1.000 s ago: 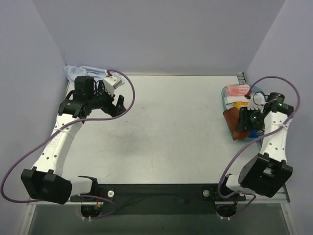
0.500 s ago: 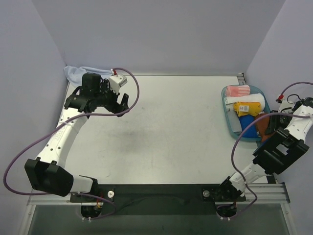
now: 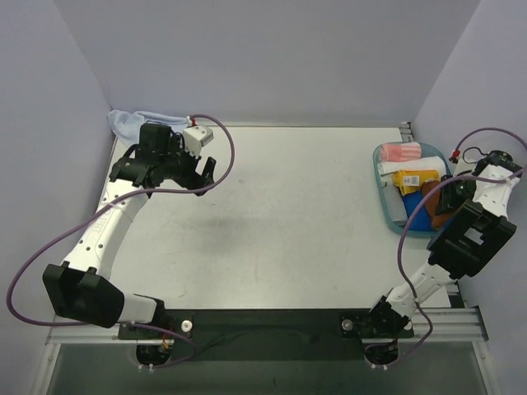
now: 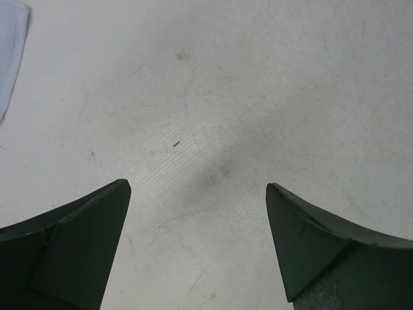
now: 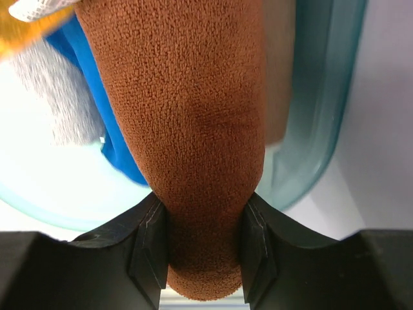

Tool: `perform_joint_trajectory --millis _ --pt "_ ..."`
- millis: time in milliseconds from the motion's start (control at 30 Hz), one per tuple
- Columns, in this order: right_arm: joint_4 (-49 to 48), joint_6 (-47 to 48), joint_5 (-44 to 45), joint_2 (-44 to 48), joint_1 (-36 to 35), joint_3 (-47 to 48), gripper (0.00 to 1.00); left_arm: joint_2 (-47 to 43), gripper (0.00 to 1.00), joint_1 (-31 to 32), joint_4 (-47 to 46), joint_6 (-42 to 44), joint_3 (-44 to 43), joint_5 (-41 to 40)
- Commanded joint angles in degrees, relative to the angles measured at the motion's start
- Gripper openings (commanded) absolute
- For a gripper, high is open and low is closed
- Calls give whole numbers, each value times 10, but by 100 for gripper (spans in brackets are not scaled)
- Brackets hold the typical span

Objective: Roll the towels
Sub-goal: Place the rolled towel into the container

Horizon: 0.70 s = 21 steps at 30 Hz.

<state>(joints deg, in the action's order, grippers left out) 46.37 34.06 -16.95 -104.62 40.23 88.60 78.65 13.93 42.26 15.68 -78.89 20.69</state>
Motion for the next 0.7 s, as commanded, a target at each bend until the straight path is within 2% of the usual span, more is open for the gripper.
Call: perform_joint_trajectory --millis 0,267,367,400,433,467,567,667 --pt "-17 -19 19 -13 -17 26 0 -10 97 3 3 7 -9 -23" --pt "-51 -26 12 -33 -30 -18 0 -10 97 3 7 4 -3 -27" --pt "-56 -23 11 -20 -27 -48 17 -9 97 3 7 6 -1 -28" --pt "-56 -23 11 -16 -26 -57 28 -7 97 3 7 6 -1 -28" --pt "-56 -22 10 -12 -23 -61 34 -5 97 3 8 6 -2 -28" --pt "-55 -21 10 -3 -23 -63 49 -2 97 3 9 5 -3 -31" --pt "-53 -19 8 24 -19 -73 64 3 97 3 10 0 -7 -41" --pt "-46 -17 6 54 -19 -73 71 3 97 2 9 -10 -9 -45"
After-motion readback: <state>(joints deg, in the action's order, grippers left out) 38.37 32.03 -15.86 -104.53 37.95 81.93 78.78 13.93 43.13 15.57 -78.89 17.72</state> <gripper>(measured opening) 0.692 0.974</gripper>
